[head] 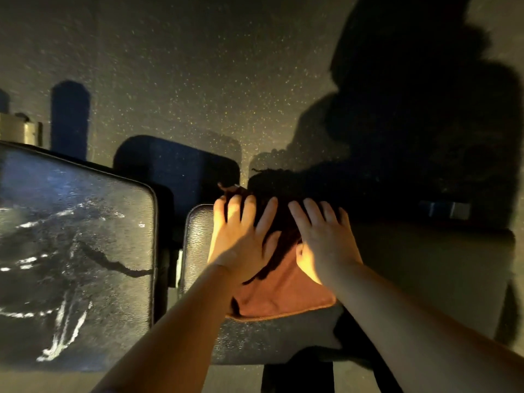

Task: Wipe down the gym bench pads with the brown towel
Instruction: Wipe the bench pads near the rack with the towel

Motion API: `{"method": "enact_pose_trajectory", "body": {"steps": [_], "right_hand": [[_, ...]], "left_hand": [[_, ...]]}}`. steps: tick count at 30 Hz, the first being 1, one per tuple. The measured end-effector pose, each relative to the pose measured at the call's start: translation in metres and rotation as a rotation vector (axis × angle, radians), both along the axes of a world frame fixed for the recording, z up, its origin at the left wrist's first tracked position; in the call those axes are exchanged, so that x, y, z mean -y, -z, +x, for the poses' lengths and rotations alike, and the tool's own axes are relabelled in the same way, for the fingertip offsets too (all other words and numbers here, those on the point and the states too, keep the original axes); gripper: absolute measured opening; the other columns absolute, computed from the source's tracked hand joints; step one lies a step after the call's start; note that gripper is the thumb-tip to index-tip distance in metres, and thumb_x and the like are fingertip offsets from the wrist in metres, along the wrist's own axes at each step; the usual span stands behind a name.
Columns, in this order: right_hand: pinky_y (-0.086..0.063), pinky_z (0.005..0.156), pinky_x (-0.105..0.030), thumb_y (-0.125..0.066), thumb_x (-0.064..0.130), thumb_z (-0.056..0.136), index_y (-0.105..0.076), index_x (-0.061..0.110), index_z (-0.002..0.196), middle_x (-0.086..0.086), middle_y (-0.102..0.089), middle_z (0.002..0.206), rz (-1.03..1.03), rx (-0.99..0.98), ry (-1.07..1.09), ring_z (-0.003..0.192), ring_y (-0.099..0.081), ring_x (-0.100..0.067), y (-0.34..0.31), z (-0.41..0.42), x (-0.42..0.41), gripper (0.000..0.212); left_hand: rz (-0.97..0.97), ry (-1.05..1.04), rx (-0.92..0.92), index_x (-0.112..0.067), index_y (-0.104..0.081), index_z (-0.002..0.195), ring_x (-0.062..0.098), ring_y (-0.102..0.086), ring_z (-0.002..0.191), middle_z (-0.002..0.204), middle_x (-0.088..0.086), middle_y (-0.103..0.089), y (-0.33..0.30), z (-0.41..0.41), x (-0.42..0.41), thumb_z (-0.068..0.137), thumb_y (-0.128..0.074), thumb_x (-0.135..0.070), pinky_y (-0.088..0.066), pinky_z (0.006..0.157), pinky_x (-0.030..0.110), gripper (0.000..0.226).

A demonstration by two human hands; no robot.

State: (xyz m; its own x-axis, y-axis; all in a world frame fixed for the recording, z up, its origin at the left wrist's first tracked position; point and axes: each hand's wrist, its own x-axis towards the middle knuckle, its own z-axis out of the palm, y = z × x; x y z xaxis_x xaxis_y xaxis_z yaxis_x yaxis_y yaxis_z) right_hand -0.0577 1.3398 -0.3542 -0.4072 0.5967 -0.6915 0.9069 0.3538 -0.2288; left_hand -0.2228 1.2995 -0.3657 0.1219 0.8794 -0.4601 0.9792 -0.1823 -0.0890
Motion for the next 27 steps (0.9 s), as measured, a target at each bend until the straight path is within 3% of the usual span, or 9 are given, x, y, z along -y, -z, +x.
{"method": "enact_pose_trajectory", "body": {"steps": [2, 4, 5, 11, 16, 18, 20, 23, 27], "right_hand": [[-0.028, 0.114, -0.048, -0.077, 0.031, 0.076, -0.012, 0.021, 0.155, -0.008, -0.028, 0.152, 0.018, -0.009, 0.009, 0.138, -0.033, -0.033, 0.008, 0.018, 0.001, 0.103], [-0.046, 0.1, -0.05, -0.089, 0.027, 0.051, -0.048, 0.014, 0.143, -0.013, -0.056, 0.132, 0.068, -0.091, 0.073, 0.118, -0.056, -0.037, 0.02, 0.042, 0.007, 0.102], [-0.05, 0.096, -0.052, -0.09, 0.023, 0.045, -0.057, 0.011, 0.135, -0.015, -0.06, 0.125, 0.093, -0.124, 0.095, 0.112, -0.06, -0.039, 0.024, 0.053, 0.008, 0.097], [-0.051, 0.097, -0.052, -0.086, 0.02, 0.051, -0.062, 0.01, 0.13, -0.016, -0.062, 0.124, 0.073, -0.11, 0.177, 0.113, -0.06, -0.039, 0.042, 0.115, 0.005, 0.083], [-0.044, 0.106, -0.051, -0.082, 0.023, 0.063, -0.055, 0.013, 0.138, -0.014, -0.057, 0.133, 0.045, -0.097, 0.217, 0.122, -0.054, -0.037, 0.061, 0.18, -0.005, 0.081], [-0.023, 0.119, -0.046, -0.067, 0.03, 0.084, -0.03, 0.018, 0.154, -0.011, -0.037, 0.152, -0.013, -0.036, 0.167, 0.141, -0.034, -0.033, 0.064, 0.207, -0.009, 0.08], [-0.008, 0.122, -0.041, -0.051, 0.035, 0.094, -0.01, 0.022, 0.158, -0.007, -0.018, 0.161, -0.05, 0.014, 0.183, 0.149, -0.015, -0.029, 0.07, 0.239, -0.013, 0.077], [-0.006, 0.122, -0.037, -0.049, 0.038, 0.096, -0.002, 0.027, 0.157, -0.002, -0.007, 0.164, -0.094, 0.1, 0.25, 0.151, -0.006, -0.025, 0.08, 0.287, -0.018, 0.077], [-0.008, 0.122, -0.038, -0.051, 0.036, 0.096, 0.002, 0.029, 0.157, 0.001, -0.001, 0.164, -0.193, 0.157, 0.332, 0.151, 0.001, -0.024, 0.093, 0.337, -0.02, 0.08]], "left_hand": [[0.04, 0.021, 0.007, -0.016, -0.041, 0.145, 0.043, -0.046, 0.117, 0.128, 0.023, -0.055, 0.006, 0.014, 0.0, 0.094, -0.03, -0.05, -0.02, 0.107, 0.06, 0.062], [0.056, 0.042, 0.021, -0.016, -0.04, 0.144, 0.044, -0.045, 0.116, 0.128, 0.024, -0.054, 0.009, 0.031, 0.0, 0.094, -0.031, -0.049, -0.021, 0.107, 0.061, 0.061], [0.058, 0.045, 0.03, -0.015, -0.041, 0.144, 0.044, -0.045, 0.116, 0.128, 0.024, -0.054, 0.011, 0.04, 0.0, 0.094, -0.031, -0.049, -0.021, 0.107, 0.062, 0.061], [0.102, 0.135, 0.056, -0.014, -0.042, 0.142, 0.042, -0.044, 0.114, 0.124, 0.025, -0.057, 0.043, 0.113, 0.0, 0.094, -0.035, -0.049, -0.024, 0.103, 0.061, 0.059], [0.196, 0.219, 0.107, -0.015, -0.04, 0.141, 0.038, -0.043, 0.109, 0.123, 0.021, -0.047, 0.073, 0.168, -0.008, 0.095, -0.031, -0.047, -0.031, 0.095, 0.053, 0.057], [0.204, 0.245, 0.091, -0.015, -0.036, 0.141, 0.036, -0.043, 0.108, 0.123, 0.02, -0.047, 0.083, 0.194, -0.01, 0.101, -0.017, -0.039, -0.031, 0.093, 0.05, 0.05], [0.171, 0.247, 0.071, -0.017, -0.035, 0.14, 0.033, -0.043, 0.106, 0.122, 0.017, -0.043, 0.095, 0.229, -0.013, 0.104, -0.008, -0.039, -0.033, 0.091, 0.047, 0.05], [0.031, 0.233, 0.103, -0.017, -0.038, 0.143, 0.033, -0.047, 0.11, 0.126, 0.016, -0.049, 0.104, 0.291, -0.021, 0.094, -0.024, -0.051, -0.035, 0.093, 0.049, 0.062], [-0.1, 0.22, 0.138, -0.016, -0.037, 0.148, 0.034, -0.047, 0.12, 0.134, 0.015, -0.052, 0.109, 0.345, -0.028, 0.095, -0.021, -0.051, -0.033, 0.099, 0.053, 0.065]]}}
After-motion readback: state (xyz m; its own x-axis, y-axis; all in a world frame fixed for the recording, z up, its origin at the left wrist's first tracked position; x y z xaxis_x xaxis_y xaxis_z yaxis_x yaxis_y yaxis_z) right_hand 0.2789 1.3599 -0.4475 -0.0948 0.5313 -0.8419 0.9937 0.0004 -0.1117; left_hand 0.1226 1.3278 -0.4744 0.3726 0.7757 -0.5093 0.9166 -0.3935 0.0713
